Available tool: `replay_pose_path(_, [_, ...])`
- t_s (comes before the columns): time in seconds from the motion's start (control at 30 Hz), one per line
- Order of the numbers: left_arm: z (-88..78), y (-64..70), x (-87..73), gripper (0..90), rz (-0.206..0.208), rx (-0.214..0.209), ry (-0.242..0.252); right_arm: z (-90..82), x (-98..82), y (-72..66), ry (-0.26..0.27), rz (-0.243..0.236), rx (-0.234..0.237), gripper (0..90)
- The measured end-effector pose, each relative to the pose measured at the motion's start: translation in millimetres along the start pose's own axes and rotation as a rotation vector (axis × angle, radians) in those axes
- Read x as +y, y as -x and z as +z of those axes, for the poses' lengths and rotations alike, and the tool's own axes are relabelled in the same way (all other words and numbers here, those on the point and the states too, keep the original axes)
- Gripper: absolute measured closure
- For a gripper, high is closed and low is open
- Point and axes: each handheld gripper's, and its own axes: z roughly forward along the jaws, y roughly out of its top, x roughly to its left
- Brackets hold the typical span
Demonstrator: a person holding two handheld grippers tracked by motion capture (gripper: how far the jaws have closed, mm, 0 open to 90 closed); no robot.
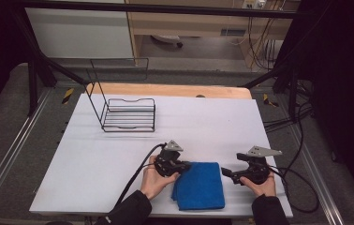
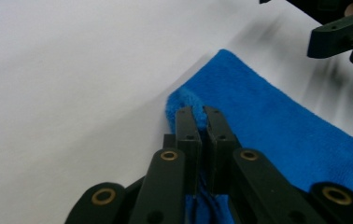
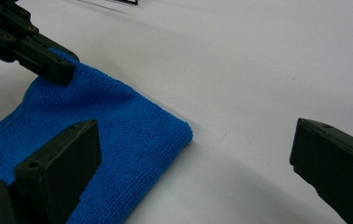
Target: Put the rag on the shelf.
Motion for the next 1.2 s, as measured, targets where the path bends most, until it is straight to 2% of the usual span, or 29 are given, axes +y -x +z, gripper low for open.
replay_pose_path(0.13, [4.6,3.5,2.0,85.6,-0.011,-0.020,0.015,-0.3,0.0,0.4,0.004,-0.004,-0.001,2.6])
replay_pose_path(0.17, [7.4,3.2,1.8,85.2,-0.001,0.003,0.000,-0.2,-0.1,0.2,0.003,-0.003,-0.001,2.6])
replay_pose_path(0.2, [7.4,3.2,1.8,84.6,-0.001,0.003,0.000,-0.2,-0.1,0.1,0.000,-0.003,0.000,2.6])
replay_pose_path(0.27, [11.5,-0.9,0.0,81.9,0.054,0.082,-0.020,-0.1,0.0,0.0,-0.001,-0.001,0.000,2.6])
replay_pose_path(0.33, [12.2,-2.7,-0.6,80.7,0.055,0.089,-0.021,-0.1,0.0,0.0,-0.001,-0.001,0.001,2.7])
replay_pose_path(0.4, [13.9,-6.6,-1.9,70.8,0.034,0.073,-0.016,0.1,0.0,0.0,-0.003,0.002,0.001,2.7])
replay_pose_path(0.47, [17.1,-8.0,-3.0,62.7,0.039,0.088,-0.029,0.4,-0.1,0.0,-0.003,0.000,0.002,2.7])
replay_pose_path(0.53, [19.8,-9.0,-4.3,60.8,0.039,0.093,-0.044,0.3,-0.1,-0.2,-0.003,0.000,0.002,2.6])
replay_pose_path(0.6, [20.2,-9.4,-5.8,62.5,0.034,0.094,-0.040,0.0,-0.1,-0.1,-0.003,-0.001,0.002,2.6])
replay_pose_path(0.7, [17.5,-10.1,-6.1,74.7,0.028,0.091,-0.045,0.3,-0.1,-0.2,-0.004,0.000,0.002,2.6])
replay_pose_path(0.87, [10.9,-14.3,-6.4,81.9,0.009,0.106,-0.057,0.3,-0.1,-0.2,-0.003,0.000,0.003,2.6])
replay_pose_path(1.03, [-1.4,-14.4,-7.8,84.3,0.004,0.107,-0.039,0.2,0.0,-0.3,0.003,-0.001,0.004,2.7])
replay_pose_path(1.2, [-15.6,-17.2,-7.8,84.5,0.010,0.125,-0.052,0.6,0.7,-1.4,0.005,-0.007,0.002,2.7])
